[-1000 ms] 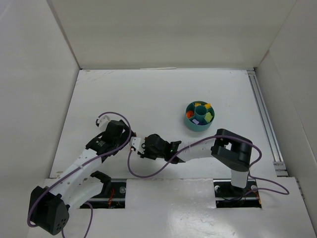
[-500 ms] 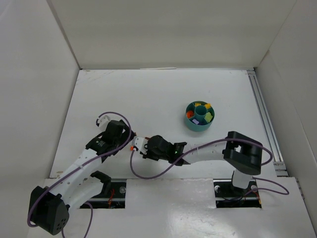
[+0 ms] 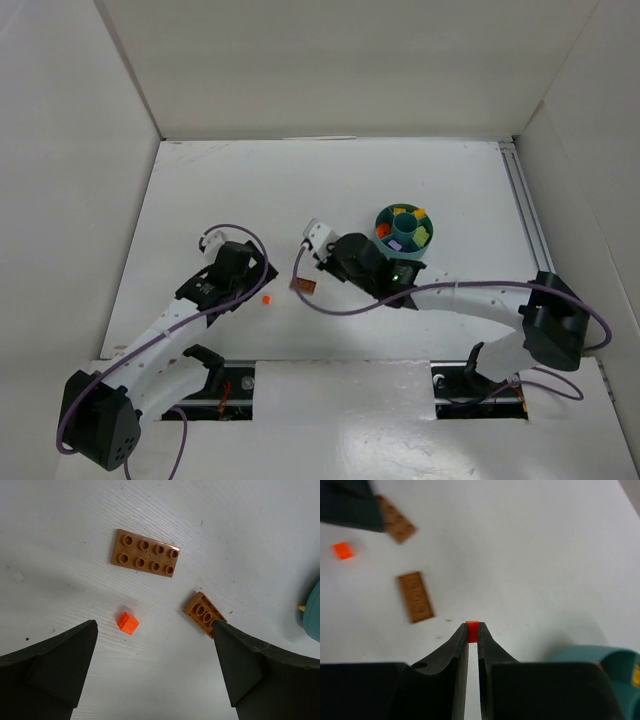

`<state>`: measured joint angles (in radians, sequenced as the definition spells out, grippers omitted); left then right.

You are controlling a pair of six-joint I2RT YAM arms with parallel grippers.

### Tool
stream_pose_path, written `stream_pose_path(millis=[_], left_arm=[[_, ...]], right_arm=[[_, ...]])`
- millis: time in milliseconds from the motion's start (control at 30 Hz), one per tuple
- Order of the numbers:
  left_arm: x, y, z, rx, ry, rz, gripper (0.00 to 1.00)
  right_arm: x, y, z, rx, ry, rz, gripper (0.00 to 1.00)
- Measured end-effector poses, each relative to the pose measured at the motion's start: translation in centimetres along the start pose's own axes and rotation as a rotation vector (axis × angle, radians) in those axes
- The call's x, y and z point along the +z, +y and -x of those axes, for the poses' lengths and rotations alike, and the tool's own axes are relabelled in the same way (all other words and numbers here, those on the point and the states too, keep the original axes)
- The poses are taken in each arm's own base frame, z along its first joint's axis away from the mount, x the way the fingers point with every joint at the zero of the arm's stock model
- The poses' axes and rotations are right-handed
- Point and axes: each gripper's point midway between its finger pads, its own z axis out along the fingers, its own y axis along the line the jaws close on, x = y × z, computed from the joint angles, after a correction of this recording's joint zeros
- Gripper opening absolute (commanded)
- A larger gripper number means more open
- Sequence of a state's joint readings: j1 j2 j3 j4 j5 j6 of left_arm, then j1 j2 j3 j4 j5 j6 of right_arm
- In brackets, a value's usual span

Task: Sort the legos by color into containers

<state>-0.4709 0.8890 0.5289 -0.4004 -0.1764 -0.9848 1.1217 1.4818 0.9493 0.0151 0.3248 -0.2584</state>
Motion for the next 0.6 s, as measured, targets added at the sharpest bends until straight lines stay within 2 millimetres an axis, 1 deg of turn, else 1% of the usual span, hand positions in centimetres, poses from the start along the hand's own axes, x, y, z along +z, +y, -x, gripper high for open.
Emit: stream_pose_path(millis=[100, 167, 233, 333, 400, 467, 600], left_arm=[[0.3, 0.3, -0.4, 0.001, 0.010, 0.000, 0.99], [0.6, 0.7, -0.9, 0.004, 0.024, 0.011, 0.98], [0.9, 1.3, -1.6, 0.009, 0.048, 0.026, 0.98], [1.3, 1.9, -2.4, 0.014, 0.076, 0.042, 0.97], [1.5, 2.0, -2.6, 0.015, 0.084, 0.047, 0.95], [1.6, 2.0, -2.7, 0.015, 0.089, 0.047, 0.95], [1.8, 2.2, -3.1, 0.018, 0.101, 0.057, 0.93]], right_arm=[[-0.3, -6.1, -1.0, 0.067, 0.036, -0.122, 0.10], [-0.4, -9.7, -1.6, 0.109, 0.056, -0.192, 0.10], [-0.7, -13.0, -2.3, 0.146, 0.079, -0.256, 0.10], [-1.0, -16.8, -3.3, 0.186, 0.119, -0.326, 0.10], [-0.8, -18.3, -3.7, 0.200, 0.144, -0.351, 0.10], [-0.4, -19.0, -4.2, 0.207, 0.168, -0.360, 0.10], [0.2, -19.0, -5.7, 0.206, 0.229, -0.348, 0.10]])
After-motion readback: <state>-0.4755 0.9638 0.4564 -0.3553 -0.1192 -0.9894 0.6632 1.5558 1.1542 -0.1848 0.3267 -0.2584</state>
